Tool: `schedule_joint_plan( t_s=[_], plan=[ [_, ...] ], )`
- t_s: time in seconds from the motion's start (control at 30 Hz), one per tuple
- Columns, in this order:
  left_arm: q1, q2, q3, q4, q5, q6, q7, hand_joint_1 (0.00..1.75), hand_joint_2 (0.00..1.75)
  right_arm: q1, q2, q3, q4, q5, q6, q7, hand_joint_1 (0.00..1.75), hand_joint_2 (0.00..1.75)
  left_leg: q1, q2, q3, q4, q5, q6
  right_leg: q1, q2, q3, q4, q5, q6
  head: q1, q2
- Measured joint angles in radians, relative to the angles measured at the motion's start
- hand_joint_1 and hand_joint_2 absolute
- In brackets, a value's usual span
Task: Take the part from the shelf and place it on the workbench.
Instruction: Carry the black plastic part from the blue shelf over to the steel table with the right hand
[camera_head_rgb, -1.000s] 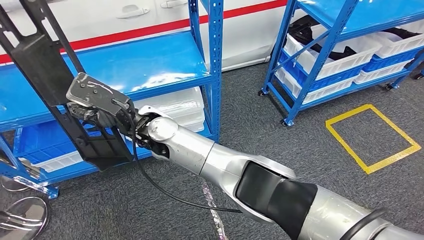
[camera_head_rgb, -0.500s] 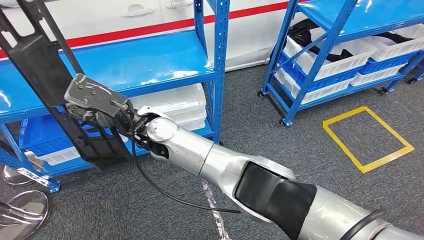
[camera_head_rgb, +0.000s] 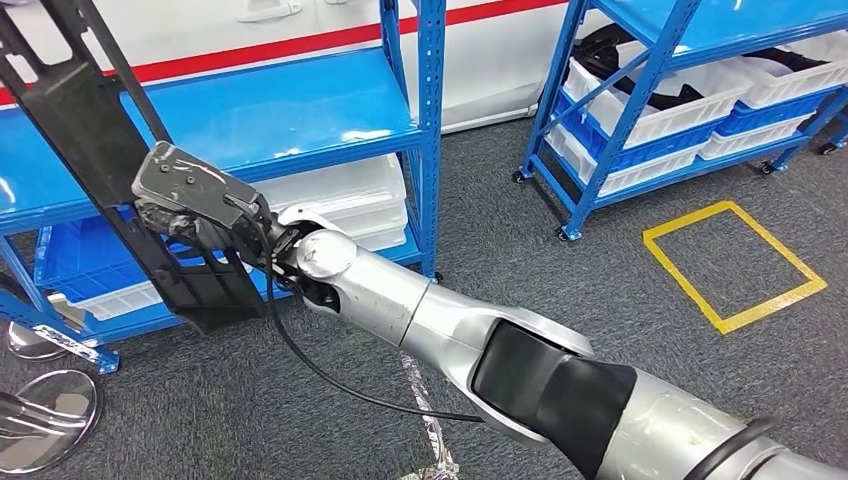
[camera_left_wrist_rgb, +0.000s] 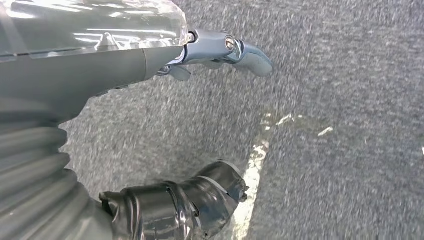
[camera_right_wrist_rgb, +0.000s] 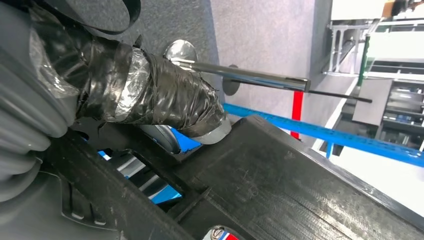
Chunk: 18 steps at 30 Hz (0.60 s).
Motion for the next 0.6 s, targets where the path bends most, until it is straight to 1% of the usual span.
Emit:
schedule_joint_plan(
  t_s=[0.03, 0.07, 0.13, 0.17, 0.2, 0.23, 0.27, 0.3, 0.33, 0.37, 0.4, 0.43, 0.47, 0.5, 0.53, 0.57, 0.6],
  plan=[
    [0.0, 0.0, 0.0, 0.0, -0.002, 0.002, 0.001, 0.0, 1.75, 0.0, 0.0, 0.0, 0.0, -0.001, 0.001, -0.003, 1.75, 1.75, 0.001, -0.001, -0.01, 0.024, -0.018, -0.006, -0.004, -0.002, 0.001, -0.005, 0.005, -0.005, -0.001, 0.0],
    [0.0, 0.0, 0.0, 0.0, -0.004, 0.004, 0.003, 0.0, 1.75, 0.0, 0.0, 0.0, 0.0, -0.004, 0.001, -0.007, 1.75, 1.75, 0.003, -0.001, -0.028, 0.066, -0.044, -0.012, -0.006, -0.004, 0.001, -0.007, 0.008, -0.009, -0.002, 0.0],
    [0.002, 0.001, 0.0, 0.0, -0.005, 0.007, 0.007, 0.0, 1.75, 0.001, -0.001, 0.0, -0.001, -0.011, 0.002, -0.012, 1.75, 1.75, 0.007, -0.001, -0.076, 0.184, -0.101, -0.024, -0.006, -0.009, -0.001, -0.008, 0.011, -0.012, -0.003, 0.0],
    [0.003, 0.002, 0.0, 0.0, -0.005, 0.008, 0.01, 0.0, 1.75, 0.003, -0.003, 0.0, -0.001, -0.013, 0.004, -0.015, 1.75, 1.75, 0.009, -0.001, -0.094, 0.23, -0.114, -0.028, -0.006, -0.013, -0.002, -0.007, 0.011, -0.012, -0.003, 0.0],
    [0.005, 0.002, 0.0, 0.0, -0.005, 0.008, 0.014, 0.0, 1.75, 0.005, -0.005, 0.0, -0.001, -0.014, 0.005, -0.016, 1.75, 1.75, 0.009, -0.001, -0.099, 0.244, -0.111, -0.029, -0.006, -0.017, -0.002, -0.007, 0.011, -0.012, -0.003, 0.0],
    [0.007, 0.002, 0.0, 0.0, -0.004, 0.008, 0.018, 0.0, 1.75, 0.006, -0.007, 0.0, -0.002, -0.015, 0.006, -0.018, 1.75, 1.75, 0.01, 0.0, -0.087, 0.226, -0.092, -0.03, -0.006, -0.022, -0.002, -0.006, 0.011, -0.011, -0.003, 0.0],
    [0.009, 0.003, 0.0, 0.0, -0.004, 0.008, 0.02, 0.0, 1.75, 0.006, -0.008, 0.0, -0.005, -0.017, 0.007, -0.019, 1.75, 1.75, 0.01, 0.005, -0.057, 0.17, -0.061, -0.028, -0.006, -0.028, -0.002, -0.005, 0.01, -0.011, -0.003, 0.0],
    [0.009, 0.003, 0.0, 0.0, -0.003, 0.008, 0.023, 0.0, 1.75, 0.006, -0.01, 0.0, -0.009, -0.019, 0.008, -0.02, 1.75, 1.75, 0.008, 0.018, -0.022, 0.1, -0.035, -0.025, -0.006, -0.033, -0.001, -0.005, 0.01, -0.009, -0.003, 0.0],
    [0.007, 0.004, 0.0, 0.0, -0.003, 0.009, 0.024, 0.0, 1.75, 0.006, -0.011, 0.0, -0.014, -0.021, 0.008, -0.022, 1.75, 1.75, 0.002, 0.033, 0.009, 0.039, -0.016, -0.019, -0.003, -0.039, -0.001, -0.006, 0.01, -0.006, -0.003, 0.0],
    [0.005, 0.004, 0.0, 0.0, -0.002, 0.01, 0.026, 0.0, 1.75, 0.005, -0.013, 0.0, -0.02, -0.021, 0.007, -0.024, 1.75, 1.75, -0.003, 0.043, 0.029, -0.002, -0.008, -0.012, -0.001, -0.044, -0.002, -0.007, 0.011, -0.001, -0.003, 0.0],
    [0.004, 0.004, 0.0, 0.0, -0.002, 0.01, 0.027, 0.0, 1.75, 0.005, -0.014, 0.0, -0.025, -0.019, 0.005, -0.026, 1.75, 1.75, -0.008, 0.048, 0.035, -0.019, -0.009, -0.004, 0.002, -0.051, -0.002, -0.009, 0.012, 0.004, -0.002, 0.0],
    [0.003, 0.005, 0.0, 0.0, -0.001, 0.011, 0.027, 0.0, 1.75, 0.004, -0.017, 0.0, -0.029, -0.017, 0.002, -0.028, 1.75, 1.75, -0.011, 0.041, 0.035, -0.023, -0.007, 0.004, 0.004, -0.059, -0.002, -0.012, 0.013, 0.01, -0.002, 0.0],
    [0.004, 0.005, 0.0, 0.0, -0.001, 0.011, 0.028, 0.0, 1.75, 0.004, -0.018, 0.0, -0.033, -0.015, -0.001, -0.028, 1.75, 1.75, -0.01, 0.031, 0.033, -0.025, -0.004, 0.011, 0.005, -0.067, 0.0, -0.014, 0.013, 0.015, -0.001, 0.0],
    [0.005, 0.004, 0.0, 0.0, 0.0, 0.011, 0.028, 0.0, 1.75, 0.005, -0.021, 0.0, -0.037, -0.014, -0.003, -0.029, 1.75, 1.75, -0.007, 0.023, 0.034, -0.03, 0.0, 0.017, 0.005, -0.066, -0.001, -0.011, 0.008, 0.021, 0.0, 0.0],
    [0.007, 0.004, 0.0, 0.0, 0.0, 0.011, 0.028, 0.0, 1.75, 0.004, -0.023, 0.0, -0.04, -0.013, -0.003, -0.029, 1.75, 1.75, -0.004, 0.015, 0.035, -0.035, 0.004, 0.023, 0.005, -0.056, -0.008, 0.007, -0.007, 0.025, 0.0, 0.0],
    [0.007, 0.004, 0.0, 0.0, 0.0, 0.011, 0.028, 0.0, 1.75, 0.004, -0.024, 0.0, -0.043, -0.013, -0.004, -0.03, 1.75, 1.75, -0.001, 0.008, 0.036, -0.039, 0.008, 0.029, 0.004, -0.042, -0.025, 0.045, -0.032, 0.029, 0.001, 0.0],
    [0.008, 0.004, 0.0, 0.0, 0.001, 0.011, 0.028, 0.0, 1.75, 0.004, -0.027, 0.0, -0.045, -0.012, -0.005, -0.031, 1.75, 1.75, -0.001, 0.0, 0.035, -0.041, 0.01, 0.033, 0.003, -0.025, -0.053, 0.106, -0.064, 0.03, 0.002, 0.0]
  ],
)
